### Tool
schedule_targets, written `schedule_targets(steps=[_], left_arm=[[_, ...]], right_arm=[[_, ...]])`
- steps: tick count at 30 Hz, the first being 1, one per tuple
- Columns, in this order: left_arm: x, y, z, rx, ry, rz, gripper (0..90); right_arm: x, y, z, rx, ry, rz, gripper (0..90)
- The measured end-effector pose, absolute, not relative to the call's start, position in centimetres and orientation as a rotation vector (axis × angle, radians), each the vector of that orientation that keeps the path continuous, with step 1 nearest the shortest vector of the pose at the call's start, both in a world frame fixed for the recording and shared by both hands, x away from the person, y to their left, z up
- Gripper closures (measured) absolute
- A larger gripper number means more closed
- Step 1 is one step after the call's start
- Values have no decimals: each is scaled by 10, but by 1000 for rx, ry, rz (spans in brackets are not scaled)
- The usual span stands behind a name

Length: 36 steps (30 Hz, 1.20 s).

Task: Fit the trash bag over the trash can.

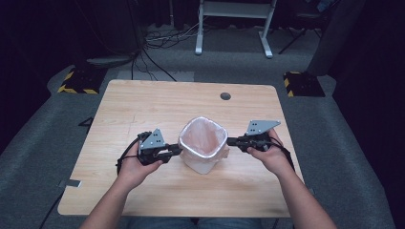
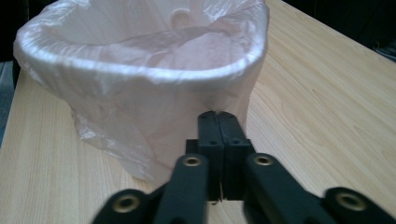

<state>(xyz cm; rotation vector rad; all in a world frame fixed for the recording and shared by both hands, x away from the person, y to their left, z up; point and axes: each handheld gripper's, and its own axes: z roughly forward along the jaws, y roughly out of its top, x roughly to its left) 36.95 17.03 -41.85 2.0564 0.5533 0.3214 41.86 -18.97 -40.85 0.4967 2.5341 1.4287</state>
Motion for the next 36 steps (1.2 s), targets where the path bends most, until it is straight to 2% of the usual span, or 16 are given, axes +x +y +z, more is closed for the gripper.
schedule_targets(steps=[2,7,16,17,18,20,22,24,26,29,30,31,32,34,36], left_arm=[[372,170,-420,2064,580,314,900],[376,165,-429,2132,614,318,900],[379,167,-447,2131,651,270,900],[377,169,-447,2120,658,267,900],[376,172,-446,2110,661,274,898],[374,177,-444,2087,665,289,782],[371,180,-441,2068,674,298,663],[370,181,-438,2030,664,287,558],[371,180,-435,2014,649,278,537],[376,176,-433,2025,631,303,518],[377,175,-433,2029,625,296,540],[378,173,-433,2034,609,280,592],[379,172,-432,2039,597,284,682],[380,171,-432,2050,601,277,832],[381,171,-431,2051,611,275,898]], right_arm=[[420,-189,-412,528,2545,1417,900],[421,-184,-428,575,2589,1355,900],[421,-175,-443,585,2632,1228,900],[420,-177,-440,579,2617,1235,873],[419,-180,-436,586,2594,1241,784],[416,-187,-429,611,2557,1275,641],[414,-195,-422,619,2535,1311,543],[414,-199,-417,605,2530,1358,469],[415,-200,-414,590,2518,1389,448],[421,-194,-412,520,2542,1399,477],[423,-191,-412,489,2553,1400,563],[425,-190,-412,460,2569,1405,706],[426,-189,-411,423,2590,1412,872],[427,-189,-410,430,2593,1425,900],[426,-187,-411,437,2600,1395,900]])
